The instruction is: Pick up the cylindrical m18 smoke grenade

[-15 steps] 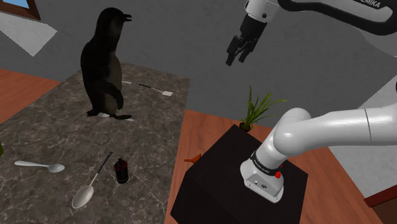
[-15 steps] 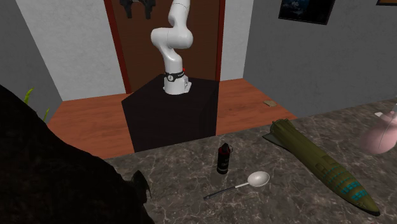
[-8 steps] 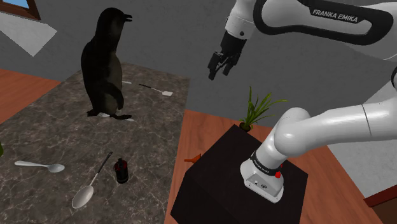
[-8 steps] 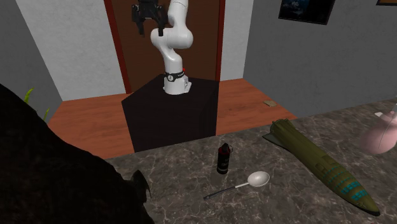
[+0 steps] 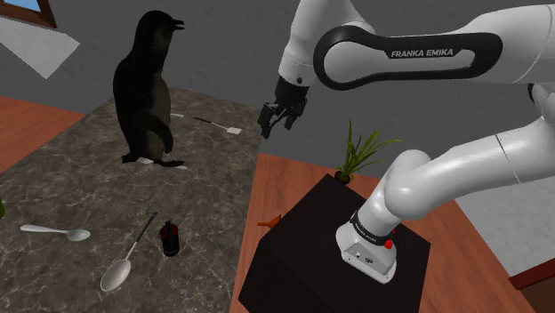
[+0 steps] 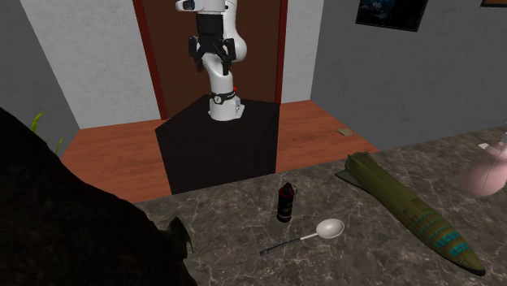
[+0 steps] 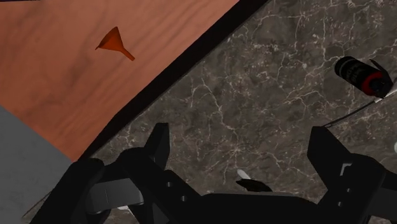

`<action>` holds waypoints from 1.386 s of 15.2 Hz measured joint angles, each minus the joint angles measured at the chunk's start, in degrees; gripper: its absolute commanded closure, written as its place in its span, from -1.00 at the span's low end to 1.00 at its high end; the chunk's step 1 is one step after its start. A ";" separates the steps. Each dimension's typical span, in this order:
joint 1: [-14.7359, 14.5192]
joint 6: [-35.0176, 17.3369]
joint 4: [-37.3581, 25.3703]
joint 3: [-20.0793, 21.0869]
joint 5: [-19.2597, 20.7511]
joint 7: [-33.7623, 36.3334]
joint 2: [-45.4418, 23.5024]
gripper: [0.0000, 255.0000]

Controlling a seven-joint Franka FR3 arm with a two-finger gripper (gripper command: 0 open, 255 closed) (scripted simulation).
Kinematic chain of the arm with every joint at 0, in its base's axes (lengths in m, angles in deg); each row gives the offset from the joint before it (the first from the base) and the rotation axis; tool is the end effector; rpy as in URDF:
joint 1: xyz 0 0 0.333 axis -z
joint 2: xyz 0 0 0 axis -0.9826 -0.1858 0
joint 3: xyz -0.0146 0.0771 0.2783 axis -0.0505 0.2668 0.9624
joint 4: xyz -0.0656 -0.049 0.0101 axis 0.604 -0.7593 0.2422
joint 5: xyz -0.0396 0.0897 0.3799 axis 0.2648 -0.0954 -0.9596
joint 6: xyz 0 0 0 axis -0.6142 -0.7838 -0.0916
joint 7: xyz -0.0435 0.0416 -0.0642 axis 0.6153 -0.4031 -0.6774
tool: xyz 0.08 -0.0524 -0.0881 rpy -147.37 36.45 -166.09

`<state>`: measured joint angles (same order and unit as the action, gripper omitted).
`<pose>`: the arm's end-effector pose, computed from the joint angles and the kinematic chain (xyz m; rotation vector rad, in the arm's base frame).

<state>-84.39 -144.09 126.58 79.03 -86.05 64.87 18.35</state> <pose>0.3666 0.1525 0.4442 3.1293 -0.1553 0.1020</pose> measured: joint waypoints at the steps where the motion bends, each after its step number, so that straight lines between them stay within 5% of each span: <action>1: -0.06 -1.78 -0.02 1.00 -0.16 0.89 -1.87 -1.00; 11: -0.47 -16.84 -2.29 11.06 1.82 12.30 -19.84 -1.00; 21: -2.64 -26.44 -13.26 15.56 17.90 30.25 -44.37 -1.00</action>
<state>-87.03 -170.53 113.32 94.59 -68.16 95.12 -26.02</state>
